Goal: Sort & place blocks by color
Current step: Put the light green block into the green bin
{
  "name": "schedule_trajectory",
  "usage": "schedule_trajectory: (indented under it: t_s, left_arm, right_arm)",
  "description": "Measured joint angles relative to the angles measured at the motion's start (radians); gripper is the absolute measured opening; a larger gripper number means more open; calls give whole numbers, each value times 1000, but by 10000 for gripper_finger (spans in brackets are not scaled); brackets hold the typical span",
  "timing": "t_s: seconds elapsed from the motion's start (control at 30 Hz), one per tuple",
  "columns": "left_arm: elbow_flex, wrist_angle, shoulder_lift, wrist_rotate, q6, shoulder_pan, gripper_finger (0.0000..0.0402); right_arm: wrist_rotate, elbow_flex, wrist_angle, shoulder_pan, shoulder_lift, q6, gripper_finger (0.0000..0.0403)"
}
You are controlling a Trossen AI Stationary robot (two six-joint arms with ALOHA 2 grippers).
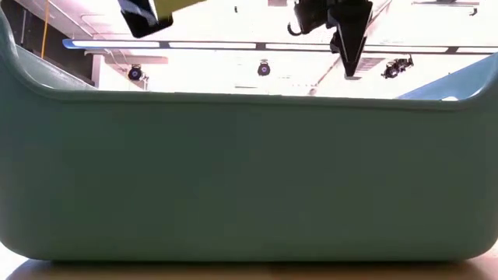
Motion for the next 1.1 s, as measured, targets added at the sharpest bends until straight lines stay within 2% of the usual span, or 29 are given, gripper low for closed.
schedule_trajectory:
  t_s: [0.2,0.43,0.87,1.1]
  left_arm:
    - [0,58,65,0,1,-62,97]
    - [0,137,171,0,-14,-107,101]
    - [-1,231,299,42,22,-149,103]
    - [-1,282,336,74,24,-149,112]
  right_arm:
    - [13,0,3,118,0,41,222]
    - [68,-6,19,248,1,161,222]
    - [97,-6,71,458,3,156,222]
    - [97,-101,136,560,3,225,222]
